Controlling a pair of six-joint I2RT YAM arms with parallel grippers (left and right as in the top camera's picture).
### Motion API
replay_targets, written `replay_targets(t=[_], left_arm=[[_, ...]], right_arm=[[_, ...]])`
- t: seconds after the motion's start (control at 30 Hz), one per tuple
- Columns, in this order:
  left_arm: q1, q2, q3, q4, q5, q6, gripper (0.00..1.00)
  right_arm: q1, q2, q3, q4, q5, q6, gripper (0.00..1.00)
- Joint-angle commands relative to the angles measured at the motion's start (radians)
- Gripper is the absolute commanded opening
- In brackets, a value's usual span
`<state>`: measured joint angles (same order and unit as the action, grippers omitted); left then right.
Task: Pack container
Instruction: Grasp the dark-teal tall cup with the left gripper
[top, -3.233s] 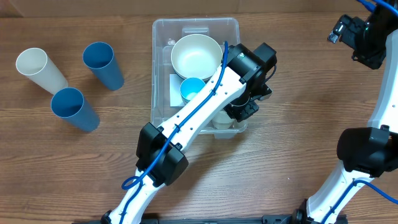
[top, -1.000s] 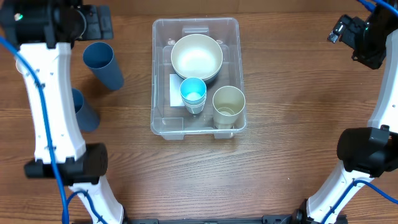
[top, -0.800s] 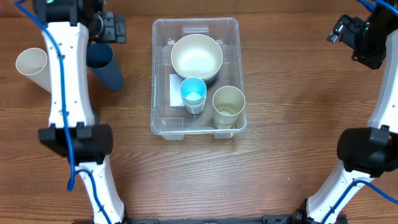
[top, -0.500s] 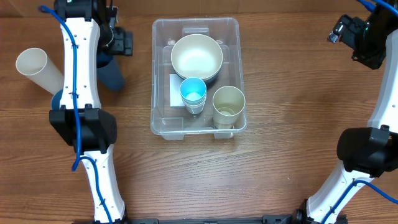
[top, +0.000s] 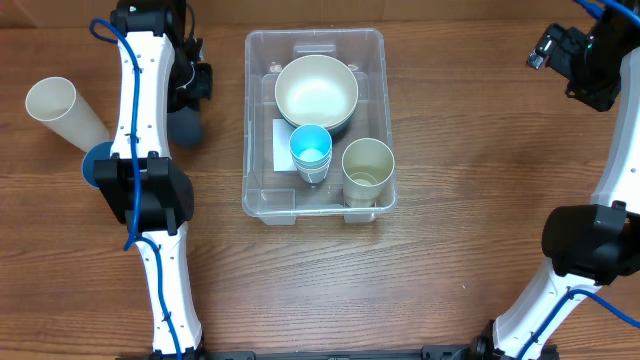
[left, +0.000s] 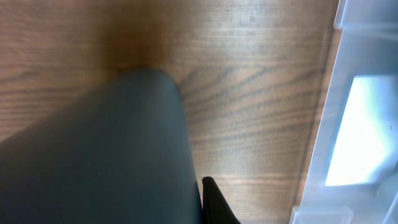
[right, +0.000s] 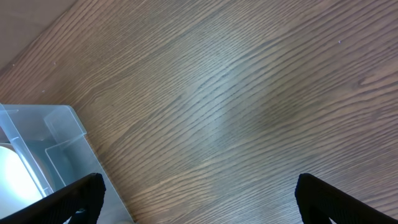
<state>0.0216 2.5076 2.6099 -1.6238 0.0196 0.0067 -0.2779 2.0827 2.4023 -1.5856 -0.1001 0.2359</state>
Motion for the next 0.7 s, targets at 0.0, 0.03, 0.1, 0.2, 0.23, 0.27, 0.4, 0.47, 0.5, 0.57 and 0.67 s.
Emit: replay_targets(t=[0.0, 0.03, 0.1, 0.2, 0.23, 0.27, 0.4, 0.47, 0.5, 0.57, 0.67], left_arm=[[-0.005, -0.056, 0.018, -0.021, 0.018, -0.003, 0.04], [-0.010, -0.085, 0.021, -0.021, 0.018, -0.003, 0.04], [-0.019, -0.163, 0.025, -0.017, 0.016, -0.003, 0.04], [-0.027, -0.287, 0.025, -0.003, -0.008, -0.004, 0.04], [-0.027, -0.322, 0.025, 0.001, -0.014, -0.010, 0.04], [-0.027, -0.354, 0.025, 0.001, -0.016, -0.015, 0.04], [-0.035, -0.434, 0.025, -0.022, 0.021, -0.021, 0.04], [-0.067, -0.476, 0.024, -0.029, 0.107, 0.027, 0.04], [-0.093, -0.496, 0.025, -0.026, 0.111, 0.044, 0.04], [-0.146, -0.526, 0.025, -0.018, 0.068, 0.051, 0.04], [-0.227, -0.549, 0.024, -0.043, 0.022, 0.050, 0.04]], right_arm=[[0.001, -0.027, 0.019, 0.005, 0.001, 0.006, 1.00], [0.001, -0.027, 0.019, 0.005, 0.001, 0.006, 1.00], [0.001, -0.027, 0.019, 0.005, 0.001, 0.007, 1.00], [0.001, -0.027, 0.019, 0.005, 0.001, 0.007, 1.00], [0.001, -0.027, 0.019, 0.005, 0.002, 0.006, 1.00], [0.001, -0.027, 0.019, 0.005, 0.001, 0.007, 1.00], [0.001, -0.027, 0.019, 0.005, 0.001, 0.007, 1.00], [0.001, -0.027, 0.019, 0.005, 0.002, 0.006, 1.00], [0.001, -0.027, 0.019, 0.005, 0.001, 0.006, 1.00], [0.001, -0.027, 0.019, 0.005, 0.001, 0.006, 1.00], [0.001, -0.027, 0.019, 0.005, 0.002, 0.007, 1.00]])
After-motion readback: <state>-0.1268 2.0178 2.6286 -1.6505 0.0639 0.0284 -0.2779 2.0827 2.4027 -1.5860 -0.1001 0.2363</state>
